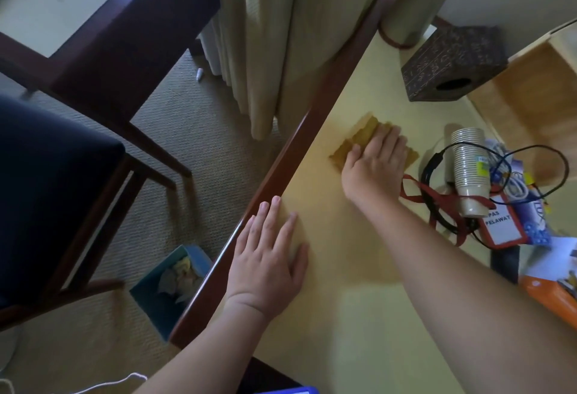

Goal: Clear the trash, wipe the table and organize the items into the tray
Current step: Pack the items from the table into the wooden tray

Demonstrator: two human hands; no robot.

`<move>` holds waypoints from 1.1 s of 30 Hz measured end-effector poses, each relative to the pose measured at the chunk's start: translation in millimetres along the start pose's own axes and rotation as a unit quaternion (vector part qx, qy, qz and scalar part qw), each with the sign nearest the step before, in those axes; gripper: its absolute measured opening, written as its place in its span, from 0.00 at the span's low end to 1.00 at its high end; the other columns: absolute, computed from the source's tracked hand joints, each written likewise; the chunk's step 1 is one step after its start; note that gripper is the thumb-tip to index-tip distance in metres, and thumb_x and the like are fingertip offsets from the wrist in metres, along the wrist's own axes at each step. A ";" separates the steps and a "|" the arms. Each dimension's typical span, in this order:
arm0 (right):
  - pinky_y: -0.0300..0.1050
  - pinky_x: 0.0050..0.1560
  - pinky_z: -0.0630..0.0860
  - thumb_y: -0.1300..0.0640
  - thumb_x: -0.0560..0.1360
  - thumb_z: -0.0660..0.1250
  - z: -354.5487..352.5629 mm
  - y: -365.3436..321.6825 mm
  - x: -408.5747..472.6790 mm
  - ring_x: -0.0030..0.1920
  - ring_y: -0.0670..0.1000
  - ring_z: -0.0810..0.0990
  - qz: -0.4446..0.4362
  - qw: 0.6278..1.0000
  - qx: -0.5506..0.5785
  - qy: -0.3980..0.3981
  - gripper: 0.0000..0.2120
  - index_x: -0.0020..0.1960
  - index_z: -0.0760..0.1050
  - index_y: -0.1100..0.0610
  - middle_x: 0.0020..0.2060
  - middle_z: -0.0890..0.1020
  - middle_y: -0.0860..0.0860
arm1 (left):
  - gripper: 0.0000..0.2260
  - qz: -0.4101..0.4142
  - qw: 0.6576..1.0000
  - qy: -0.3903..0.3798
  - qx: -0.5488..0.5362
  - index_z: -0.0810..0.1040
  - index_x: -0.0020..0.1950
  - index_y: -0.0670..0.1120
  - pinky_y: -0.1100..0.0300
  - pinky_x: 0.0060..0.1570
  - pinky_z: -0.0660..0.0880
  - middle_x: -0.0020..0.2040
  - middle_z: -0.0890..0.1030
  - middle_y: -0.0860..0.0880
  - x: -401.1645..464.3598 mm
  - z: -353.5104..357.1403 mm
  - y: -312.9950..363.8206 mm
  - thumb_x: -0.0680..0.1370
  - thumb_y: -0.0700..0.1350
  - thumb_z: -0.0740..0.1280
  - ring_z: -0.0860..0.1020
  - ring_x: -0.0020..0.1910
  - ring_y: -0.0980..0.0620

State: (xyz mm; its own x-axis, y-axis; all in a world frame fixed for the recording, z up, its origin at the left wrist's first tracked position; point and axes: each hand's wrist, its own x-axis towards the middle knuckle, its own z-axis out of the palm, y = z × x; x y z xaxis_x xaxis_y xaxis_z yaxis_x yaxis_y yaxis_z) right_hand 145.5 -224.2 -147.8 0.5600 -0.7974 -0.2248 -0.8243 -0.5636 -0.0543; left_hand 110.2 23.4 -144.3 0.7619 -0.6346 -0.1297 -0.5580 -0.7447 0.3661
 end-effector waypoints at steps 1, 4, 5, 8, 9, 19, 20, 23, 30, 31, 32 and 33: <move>0.57 0.82 0.41 0.45 0.85 0.42 -2.6 3.9 14.2 0.83 0.62 0.42 0.021 1.000 0.002 0.005 0.34 0.83 0.37 0.62 0.83 0.41 0.62 | 0.26 0.001 1.000 0.002 -0.004 0.69 0.80 0.52 0.55 0.81 0.37 0.85 0.58 0.46 0.5 0.6 -1.0 0.84 0.62 0.59 0.49 0.84 0.49; 0.58 0.82 0.41 0.46 0.84 0.42 -12.3 9.0 48.6 0.83 0.63 0.41 0.110 0.994 0.028 0.005 0.35 0.83 0.36 0.63 0.83 0.40 0.63 | 0.26 0.006 1.000 0.006 -0.004 0.69 0.80 0.52 0.54 0.82 0.39 0.85 0.58 0.45 -1.2 1.0 -1.9 0.84 0.62 0.59 0.50 0.84 0.48; 0.58 0.82 0.40 0.46 0.83 0.42 -12.2 4.8 45.9 0.83 0.64 0.41 0.123 0.992 0.032 0.009 0.35 0.83 0.36 0.62 0.83 0.40 0.63 | 0.26 0.007 1.000 0.010 -0.006 0.69 0.80 0.52 0.54 0.82 0.40 0.85 0.58 0.45 -1.5 1.8 -1.7 0.84 0.62 0.59 0.51 0.84 0.47; 0.59 0.81 0.42 0.46 0.84 0.43 5.5 -13.8 -9.6 0.83 0.64 0.45 0.027 0.999 0.025 0.021 0.34 0.84 0.42 0.61 0.83 0.45 0.63 | 0.28 0.004 0.999 0.026 -0.025 0.69 0.80 0.50 0.53 0.82 0.43 0.84 0.59 0.45 -1.1 4.0 -2.2 0.84 0.62 0.60 0.53 0.84 0.47; 0.59 0.81 0.43 0.46 0.84 0.46 14.3 -16.4 -36.9 0.83 0.64 0.48 -0.059 0.998 0.014 0.032 0.33 0.84 0.46 0.61 0.83 0.49 0.63 | 0.29 -0.001 0.999 0.036 -0.039 0.68 0.80 0.48 0.53 0.82 0.45 0.84 0.60 0.46 -1.2 5.1 -2.9 0.83 0.62 0.62 0.54 0.84 0.48; 0.60 0.82 0.45 0.45 0.84 0.41 -14.0 -48.3 44.6 0.84 0.61 0.46 -0.135 0.991 -0.002 -0.006 0.32 0.85 0.45 0.58 0.84 0.47 0.59 | 0.26 -0.070 0.951 0.090 -0.287 0.67 0.79 0.48 0.62 0.76 0.64 0.78 0.70 0.52 -1.2 -36.7 -16.9 0.83 0.52 0.69 0.67 0.78 0.58; 0.63 0.81 0.49 0.46 0.84 0.44 -2.1 -52.1 11.6 0.83 0.63 0.50 -0.161 0.987 0.007 0.023 0.32 0.84 0.49 0.59 0.83 0.51 0.61 | 0.25 -0.079 0.948 0.112 -0.287 0.68 0.78 0.47 0.64 0.75 0.65 0.77 0.72 0.52 0.1 -45.4 -19.2 0.83 0.51 0.69 0.68 0.77 0.58; 0.63 0.81 0.50 0.50 0.83 0.53 28.9 -29.1 -145.9 0.82 0.64 0.53 -0.418 0.908 -0.001 -0.017 0.33 0.84 0.51 0.59 0.83 0.53 0.61 | 0.25 -0.119 0.941 0.128 -0.289 0.68 0.78 0.48 0.67 0.72 0.65 0.74 0.73 0.52 7.9 -67.2 -25.2 0.82 0.50 0.69 0.70 0.75 0.58; 0.60 0.82 0.50 0.47 0.84 0.47 -1.8 35.0 -51.3 0.83 0.60 0.49 -0.265 0.964 -0.001 0.005 0.31 0.85 0.49 0.57 0.84 0.52 0.59 | 0.24 -0.084 0.969 0.022 -0.232 0.69 0.76 0.53 0.64 0.65 0.67 0.66 0.74 0.62 23.9 -74.8 -14.3 0.82 0.50 0.70 0.73 0.66 0.60; 0.59 0.83 0.46 0.45 0.84 0.42 -5.1 38.9 -40.0 0.84 0.59 0.45 -0.184 0.983 0.004 -0.002 0.32 0.85 0.45 0.57 0.84 0.48 0.59 | 0.23 -0.093 0.966 0.018 -0.242 0.70 0.76 0.55 0.63 0.64 0.68 0.64 0.74 0.65 23.9 -73.6 -8.8 0.82 0.50 0.70 0.73 0.65 0.61; 0.59 0.82 0.45 0.45 0.84 0.40 -3.1 38.5 -46.1 0.84 0.60 0.44 -0.145 0.989 0.016 0.000 0.32 0.85 0.44 0.58 0.84 0.47 0.60 | 0.22 -0.105 0.962 0.021 -0.253 0.70 0.75 0.57 0.61 0.64 0.70 0.64 0.74 0.65 23.2 -71.6 -3.7 0.82 0.51 0.70 0.74 0.65 0.61; 0.60 0.82 0.46 0.46 0.84 0.42 2.6 38.0 -66.8 0.83 0.62 0.46 -0.156 0.987 0.021 0.013 0.32 0.85 0.46 0.58 0.84 0.48 0.60 | 0.22 -0.117 0.958 0.027 -0.262 0.70 0.74 0.58 0.58 0.65 0.72 0.65 0.76 0.64 22.5 -69.6 2.3 0.82 0.51 0.70 0.75 0.66 0.59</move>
State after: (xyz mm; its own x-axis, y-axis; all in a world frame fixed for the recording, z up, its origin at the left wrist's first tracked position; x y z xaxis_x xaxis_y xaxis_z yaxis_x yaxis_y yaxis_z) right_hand 76.6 -191.8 -137.4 0.7893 -0.5912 -0.1657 -0.6130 -0.7741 -0.1583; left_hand 149.0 21.8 -82.2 0.8696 -0.4407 -0.2226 -0.1390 -0.6513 0.7460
